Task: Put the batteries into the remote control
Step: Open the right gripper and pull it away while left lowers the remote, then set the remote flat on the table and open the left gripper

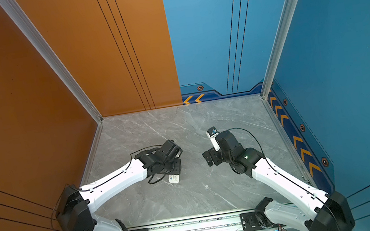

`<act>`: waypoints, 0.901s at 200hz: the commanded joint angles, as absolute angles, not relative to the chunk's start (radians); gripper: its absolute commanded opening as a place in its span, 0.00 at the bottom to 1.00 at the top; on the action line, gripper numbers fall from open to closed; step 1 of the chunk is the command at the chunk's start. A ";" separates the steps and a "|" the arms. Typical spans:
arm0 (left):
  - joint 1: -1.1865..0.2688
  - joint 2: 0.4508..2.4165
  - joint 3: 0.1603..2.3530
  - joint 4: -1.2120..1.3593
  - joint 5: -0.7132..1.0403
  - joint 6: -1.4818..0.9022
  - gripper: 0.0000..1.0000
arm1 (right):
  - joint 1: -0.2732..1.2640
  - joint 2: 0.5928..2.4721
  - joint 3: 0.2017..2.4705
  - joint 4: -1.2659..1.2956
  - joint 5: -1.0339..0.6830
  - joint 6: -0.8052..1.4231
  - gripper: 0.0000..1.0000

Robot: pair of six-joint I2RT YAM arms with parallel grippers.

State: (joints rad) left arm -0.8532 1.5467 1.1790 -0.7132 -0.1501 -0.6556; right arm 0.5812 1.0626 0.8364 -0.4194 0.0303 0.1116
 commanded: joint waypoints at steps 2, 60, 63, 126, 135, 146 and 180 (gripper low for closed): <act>-0.867 1.579 1.216 -0.739 -0.182 -0.692 0.03 | 0.575 1.068 0.821 -0.378 0.020 0.132 1.00; -0.872 1.641 1.212 -0.737 -0.191 -0.725 0.04 | 0.575 1.067 0.797 -0.345 -0.002 0.126 1.00; -0.872 1.645 1.211 -0.738 -0.189 -0.727 0.04 | 0.574 1.068 0.796 -0.345 -0.002 0.124 1.00; -0.873 1.693 1.185 -0.711 -0.177 -0.751 0.04 | 0.574 1.072 0.785 -0.303 -0.051 0.122 1.00; -0.872 1.699 1.179 -0.704 -0.173 -0.755 0.05 | 0.574 1.074 0.785 -0.303 -0.051 0.121 1.00; -0.871 1.706 1.174 -0.694 -0.167 -0.758 0.04 | 0.574 1.074 0.785 -0.303 -0.051 0.119 1.00; -0.868 1.729 1.162 -0.675 -0.155 -0.762 0.05 | 0.574 1.076 0.782 -0.301 -0.053 0.118 1.00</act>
